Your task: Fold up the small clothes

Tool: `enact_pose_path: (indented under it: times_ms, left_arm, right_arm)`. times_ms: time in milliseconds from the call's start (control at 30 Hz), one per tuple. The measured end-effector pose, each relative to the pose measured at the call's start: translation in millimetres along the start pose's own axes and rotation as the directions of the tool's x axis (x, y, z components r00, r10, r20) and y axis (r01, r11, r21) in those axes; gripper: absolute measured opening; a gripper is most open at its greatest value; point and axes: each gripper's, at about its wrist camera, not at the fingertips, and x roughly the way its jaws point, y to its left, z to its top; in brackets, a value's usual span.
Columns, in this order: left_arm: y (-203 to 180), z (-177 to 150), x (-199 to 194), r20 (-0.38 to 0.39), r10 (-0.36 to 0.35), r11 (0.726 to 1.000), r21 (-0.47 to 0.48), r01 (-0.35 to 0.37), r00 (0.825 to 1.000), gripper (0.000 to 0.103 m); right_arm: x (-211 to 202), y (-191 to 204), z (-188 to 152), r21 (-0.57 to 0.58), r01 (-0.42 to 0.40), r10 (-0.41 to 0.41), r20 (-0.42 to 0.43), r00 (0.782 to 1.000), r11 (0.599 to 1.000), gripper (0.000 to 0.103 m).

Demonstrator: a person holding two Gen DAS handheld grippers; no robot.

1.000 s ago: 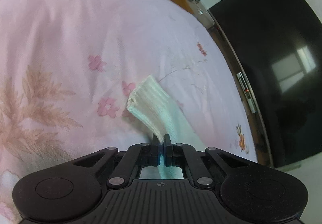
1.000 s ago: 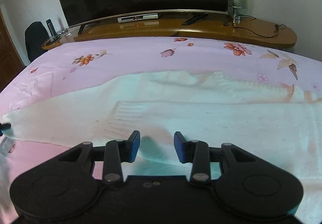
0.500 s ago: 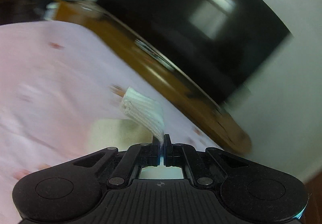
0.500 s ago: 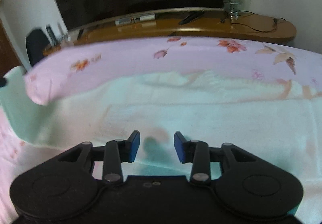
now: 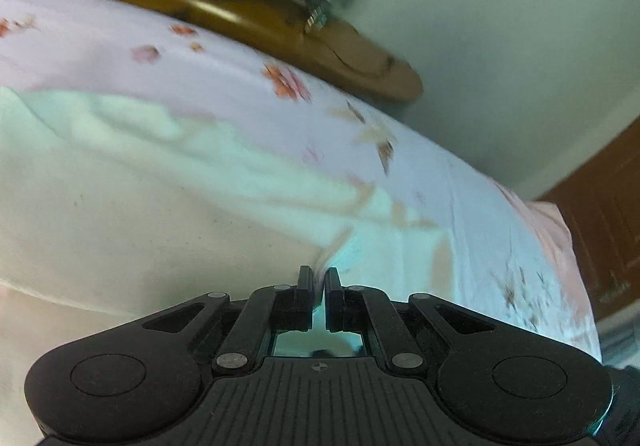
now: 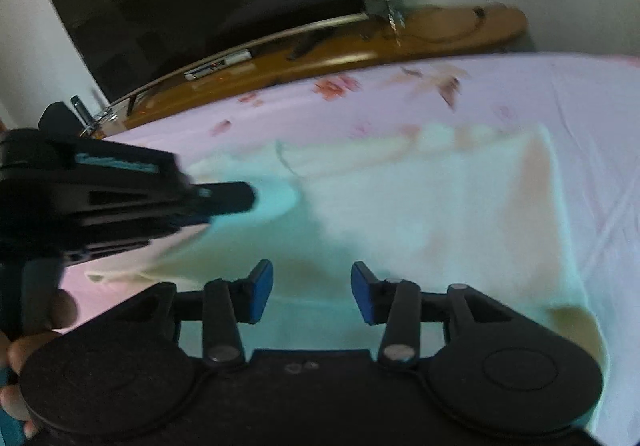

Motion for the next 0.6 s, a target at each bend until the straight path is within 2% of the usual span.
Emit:
enact_pose_path:
  times_ms: [67,133,233,300,400,467,533,600]
  left_arm:
    - [-7.1,-1.4,-5.6,0.005,-0.017,1.0,0.003,0.017,1.0,0.014]
    - [-7.1,1.0,-20.9,0.045,-0.023,1.0,0.0,0.023,0.999,0.033]
    - [-2.1,-5.3,-49.5,0.1,0.019,1.0,-0.001,-0.019,0.995,0.056]
    - [8.5,-6.9,-69.4,0.139,0.059,0.998,0.027,-0.063,0.989,0.057]
    - [32.2,-14.3,-87.3,0.171,0.148,0.987,0.045,-0.157,0.974,0.057]
    - [48.1,-21.9,-95.8,0.182,0.207,0.974,0.055,-0.22,0.961,0.057]
    - [63.8,-33.2,-107.4,0.2,0.276,0.953,0.071,-0.295,0.94,0.057]
    - [78.5,-43.5,-114.4,0.21,0.333,0.931,0.082,-0.356,0.919,0.057]
  right_arm:
    - [-0.6,-4.6,-5.5,0.012,-0.017,0.017,-0.01,1.0,1.0,0.046]
    - [-0.3,-6.7,-8.3,0.03,-0.039,0.039,-0.012,0.999,0.999,0.047]
    - [1.4,-11.6,-5.2,0.096,-0.084,0.085,-0.005,0.996,0.992,0.051]
    - [2.3,-12.5,-0.6,0.126,-0.111,0.111,0.008,0.994,0.986,0.054]
    - [10.2,-14.3,4.7,0.163,-0.101,0.102,0.002,0.995,0.981,0.054]
    - [18.4,-15.2,5.1,0.182,-0.063,0.066,-0.014,0.998,0.981,0.036]
    - [21.4,-15.6,6.3,0.192,-0.026,0.029,-0.014,0.999,0.981,0.028]
    - [20.8,-14.5,6.4,0.187,-0.013,0.013,0.001,1.0,0.982,0.025]
